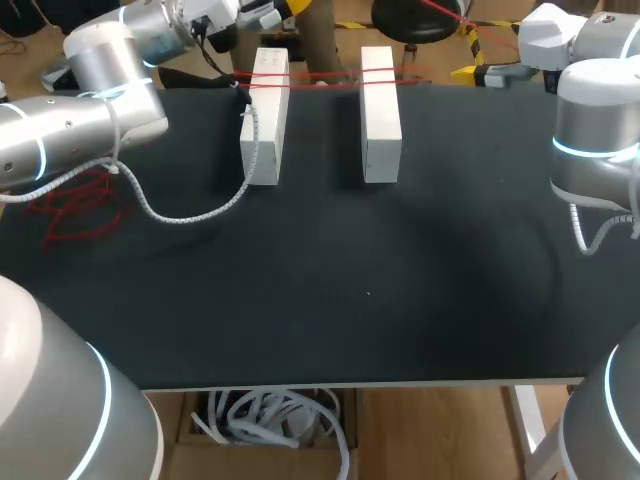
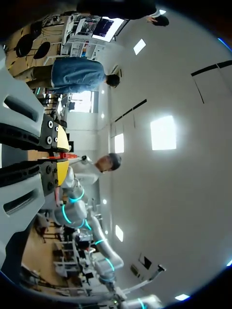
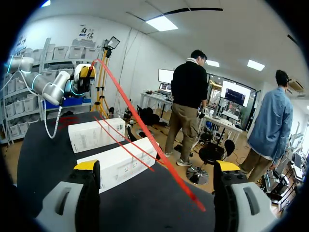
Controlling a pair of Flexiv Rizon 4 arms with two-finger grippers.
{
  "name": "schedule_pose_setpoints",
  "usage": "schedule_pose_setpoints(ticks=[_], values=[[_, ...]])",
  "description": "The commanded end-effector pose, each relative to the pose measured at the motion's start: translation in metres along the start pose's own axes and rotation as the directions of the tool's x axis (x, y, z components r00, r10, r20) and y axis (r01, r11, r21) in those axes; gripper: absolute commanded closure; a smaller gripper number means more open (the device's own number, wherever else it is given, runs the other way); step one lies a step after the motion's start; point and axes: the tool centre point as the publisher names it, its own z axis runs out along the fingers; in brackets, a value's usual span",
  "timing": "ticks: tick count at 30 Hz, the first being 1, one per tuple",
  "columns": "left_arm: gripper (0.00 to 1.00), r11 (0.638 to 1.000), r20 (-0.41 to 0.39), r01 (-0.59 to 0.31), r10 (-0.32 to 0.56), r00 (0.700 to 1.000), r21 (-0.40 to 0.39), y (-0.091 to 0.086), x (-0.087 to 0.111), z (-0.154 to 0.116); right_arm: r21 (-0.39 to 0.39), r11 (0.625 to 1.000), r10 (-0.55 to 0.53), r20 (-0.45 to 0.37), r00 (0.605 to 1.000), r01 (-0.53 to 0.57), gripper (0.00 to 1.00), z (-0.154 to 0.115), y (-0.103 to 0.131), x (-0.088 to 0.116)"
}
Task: Grab the tape and strap the tape.
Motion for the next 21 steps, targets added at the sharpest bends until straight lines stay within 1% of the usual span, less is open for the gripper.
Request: schedule_pose_setpoints(ticks=[1,11,15,21], values=[[1.0,1.0,0.007,0.004,-0.004,1.0,0.008,0.0044,-0.0004,0.0018,-0.001,1.0,0.0,0.001,1.0,0.0,0.0,-0.0002,-0.0002,0.0002],[1.0,1.0,-0.001,0.011,-0.011,1.0,0.014,0.0053,-0.0014,0.0032,-0.001,1.0,0.0,0.001,1.0,0.0,0.0,-0.0002,-0.0002,0.0002],[1.0,1.0,-0.031,0.006,-0.006,1.0,0.022,0.0049,-0.001,0.0035,-0.001,1.0,0.0,0.001,1.0,0.0,0.0,-0.0002,-0.0002,0.0002],[1.0,1.0,-0.031,0.006,-0.006,1.0,0.022,0.0049,-0.001,0.0035,-0.001,1.0,0.0,0.001,1.0,0.0,0.0,-0.0002,-0.0002,0.0002]])
